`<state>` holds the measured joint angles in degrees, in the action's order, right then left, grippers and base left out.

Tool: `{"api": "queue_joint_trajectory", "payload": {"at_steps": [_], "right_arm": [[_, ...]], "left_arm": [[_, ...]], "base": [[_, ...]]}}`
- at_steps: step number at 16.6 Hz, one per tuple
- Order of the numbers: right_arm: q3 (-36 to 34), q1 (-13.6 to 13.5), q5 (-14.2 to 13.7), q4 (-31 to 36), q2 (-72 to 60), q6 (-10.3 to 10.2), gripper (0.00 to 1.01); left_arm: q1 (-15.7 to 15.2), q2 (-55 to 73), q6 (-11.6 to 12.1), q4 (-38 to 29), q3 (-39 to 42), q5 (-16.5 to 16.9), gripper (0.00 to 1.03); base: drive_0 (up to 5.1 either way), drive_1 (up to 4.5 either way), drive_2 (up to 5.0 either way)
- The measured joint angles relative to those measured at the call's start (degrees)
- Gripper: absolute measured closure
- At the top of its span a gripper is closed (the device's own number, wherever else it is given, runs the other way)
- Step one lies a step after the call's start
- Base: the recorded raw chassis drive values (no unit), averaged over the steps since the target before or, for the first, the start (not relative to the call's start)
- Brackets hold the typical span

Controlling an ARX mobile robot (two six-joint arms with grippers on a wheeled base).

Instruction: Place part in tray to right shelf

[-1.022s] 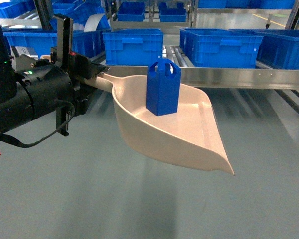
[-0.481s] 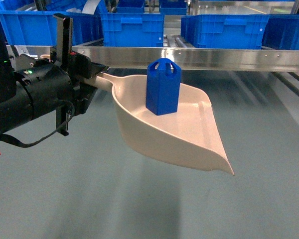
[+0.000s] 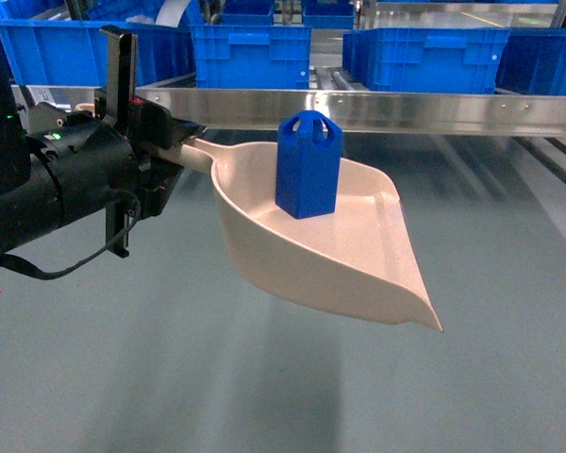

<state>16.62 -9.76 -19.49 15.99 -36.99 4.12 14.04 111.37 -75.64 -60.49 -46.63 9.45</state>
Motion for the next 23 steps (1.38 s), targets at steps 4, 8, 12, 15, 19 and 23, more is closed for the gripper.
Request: {"api": "queue_joint_trajectory", "payload": {"at_steps": [4,8,12,15,19,23], "right_arm": [[0.0,0.0,0.0,0.1,0.0,0.0,0.03],[0.0,0.0,0.0,0.1,0.0,0.0,0.03],[0.0,0.0,0.0,0.1,0.0,0.0,0.03],[0.0,0.0,0.0,0.2,0.0,0.0,0.03],[0.0,0.0,0.0,0.0,0.0,0.0,0.03],[0.0,0.0,0.0,0.3,0.0,0.0,0.03]], "left_arm": [[-0.2,0.0,0.0,-0.1,0.0,0.0,0.88],[0.4,0.0,0.0,-0.2,0.0,0.4,0.88],[0.1,0.0,0.0,0.0,0.0,0.2,0.88],[0.1,0.0,0.0,-0.2,0.0,0.1,0.88],[0.0,0.0,0.0,0.0,0.0,0.0,0.88],[0.2,0.0,0.1,-0.4,0.0,0.3,0.88]], "base": [[-1.5,-1.49,-1.5],[-0.6,1.39,-2.6],[0.3,4.27,-3.6],[0.3,4.27,-3.6],[0.2,4.14,-3.8],[0.1,4.01,-3.9]]}}
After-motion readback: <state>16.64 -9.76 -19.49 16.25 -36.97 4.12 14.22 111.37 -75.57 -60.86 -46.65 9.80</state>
